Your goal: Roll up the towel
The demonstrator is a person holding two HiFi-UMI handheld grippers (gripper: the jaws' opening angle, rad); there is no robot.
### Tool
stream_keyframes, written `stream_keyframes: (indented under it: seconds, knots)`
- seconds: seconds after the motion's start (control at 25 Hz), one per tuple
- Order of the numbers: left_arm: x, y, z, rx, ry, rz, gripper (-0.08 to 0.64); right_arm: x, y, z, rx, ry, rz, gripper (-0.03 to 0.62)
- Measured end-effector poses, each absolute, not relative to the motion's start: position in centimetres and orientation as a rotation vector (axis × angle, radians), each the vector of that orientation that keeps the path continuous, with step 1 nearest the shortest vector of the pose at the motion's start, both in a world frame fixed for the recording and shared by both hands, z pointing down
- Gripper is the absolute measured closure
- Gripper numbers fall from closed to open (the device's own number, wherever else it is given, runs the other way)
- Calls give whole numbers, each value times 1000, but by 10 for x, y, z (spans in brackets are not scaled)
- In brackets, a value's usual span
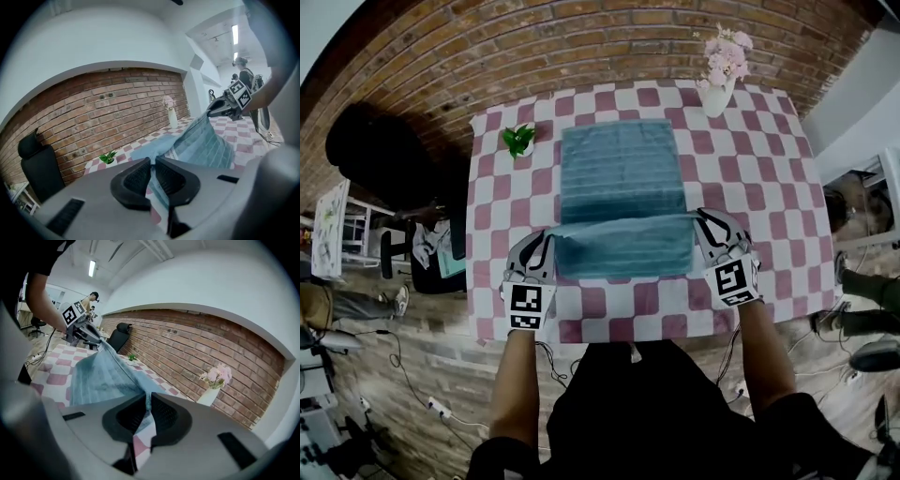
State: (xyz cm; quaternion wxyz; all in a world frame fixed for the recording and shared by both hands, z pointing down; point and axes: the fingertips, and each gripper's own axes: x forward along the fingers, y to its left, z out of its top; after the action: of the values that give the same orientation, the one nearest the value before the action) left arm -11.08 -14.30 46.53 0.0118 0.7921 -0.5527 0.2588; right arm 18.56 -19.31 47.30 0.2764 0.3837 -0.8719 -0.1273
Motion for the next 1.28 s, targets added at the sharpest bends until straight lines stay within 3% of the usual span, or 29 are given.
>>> stream_keyframes:
  seconds: [0.64,1.28]
  knots:
    - [-130,-274,485,2460,-1722,837,528,166,-304,486,1074,-2329,-338,563]
    - [-148,-393,561,2404,-1518,1116,526,149,-435,537,1012,-2194,-316,565]
